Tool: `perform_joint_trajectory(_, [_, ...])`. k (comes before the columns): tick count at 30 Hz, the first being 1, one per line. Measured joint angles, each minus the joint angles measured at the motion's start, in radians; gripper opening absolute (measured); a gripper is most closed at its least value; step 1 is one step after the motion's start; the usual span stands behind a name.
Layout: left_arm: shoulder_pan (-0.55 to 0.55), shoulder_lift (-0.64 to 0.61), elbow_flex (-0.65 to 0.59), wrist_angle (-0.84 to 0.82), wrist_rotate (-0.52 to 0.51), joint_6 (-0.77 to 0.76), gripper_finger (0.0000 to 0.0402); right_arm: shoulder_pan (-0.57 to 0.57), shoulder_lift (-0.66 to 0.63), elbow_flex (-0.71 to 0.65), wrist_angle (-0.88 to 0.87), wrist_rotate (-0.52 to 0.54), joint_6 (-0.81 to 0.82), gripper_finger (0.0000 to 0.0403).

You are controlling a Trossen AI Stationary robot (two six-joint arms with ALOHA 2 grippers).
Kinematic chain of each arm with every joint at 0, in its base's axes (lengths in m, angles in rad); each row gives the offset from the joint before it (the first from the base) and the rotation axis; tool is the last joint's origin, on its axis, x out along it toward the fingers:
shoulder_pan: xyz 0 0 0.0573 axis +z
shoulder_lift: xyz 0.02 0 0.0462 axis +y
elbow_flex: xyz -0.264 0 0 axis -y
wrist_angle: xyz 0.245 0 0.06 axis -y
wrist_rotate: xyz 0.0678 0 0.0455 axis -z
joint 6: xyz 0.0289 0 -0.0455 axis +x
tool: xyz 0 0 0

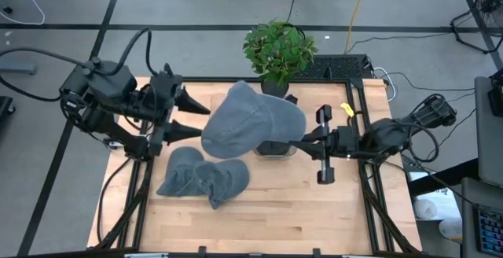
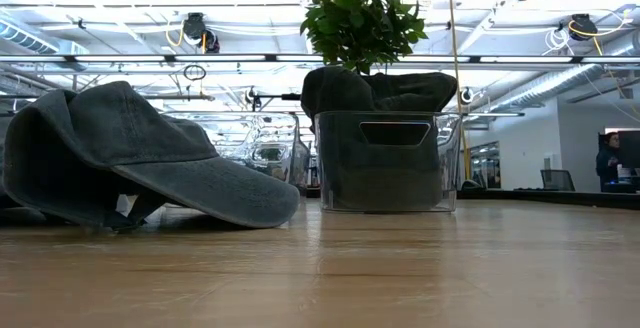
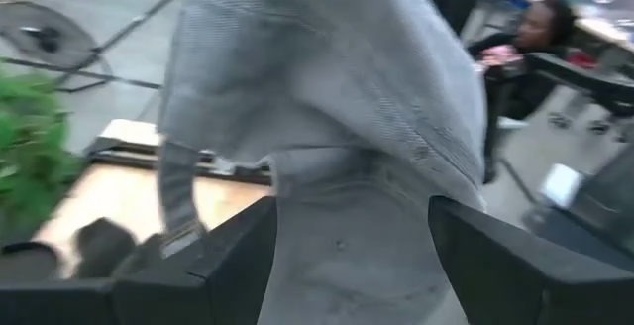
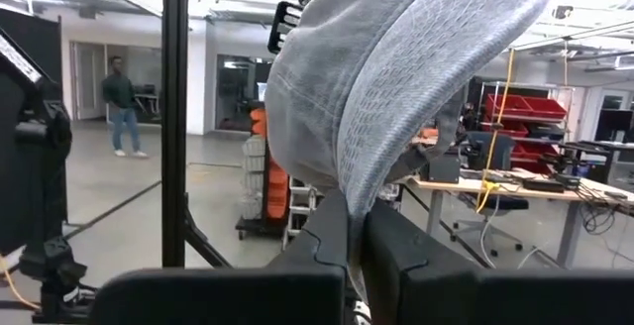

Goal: Pick & Place hat
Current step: Put the right blue cap into the left transparent bin

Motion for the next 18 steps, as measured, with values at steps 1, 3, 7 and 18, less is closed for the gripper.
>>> perform_joint_trajectory(1, [0.0, -0.001, 0.0, 0.002, 0.021, 0.0, 0.0269, 0.004, -0.004, 0.0, 0.0, 0.0, 0.0, 0.0])
perform_joint_trajectory(3, [0.0, -0.006, 0.0, 0.009, 0.078, 0.0, 0.0269, 0.013, -0.014, 0.0, 0.0, 0.0, -0.003, 0.0])
perform_joint_trajectory(7, [-0.001, -0.013, 0.0, 0.041, 0.166, -0.005, 0.0269, 0.018, -0.02, 0.0, 0.0, -0.002, -0.006, 0.0])
perform_joint_trajectory(18, [0.006, 0.018, 0.0, 0.073, 0.093, -0.023, 0.0269, 0.018, -0.011, 0.0, 0.001, -0.003, 0.017, 0.0])
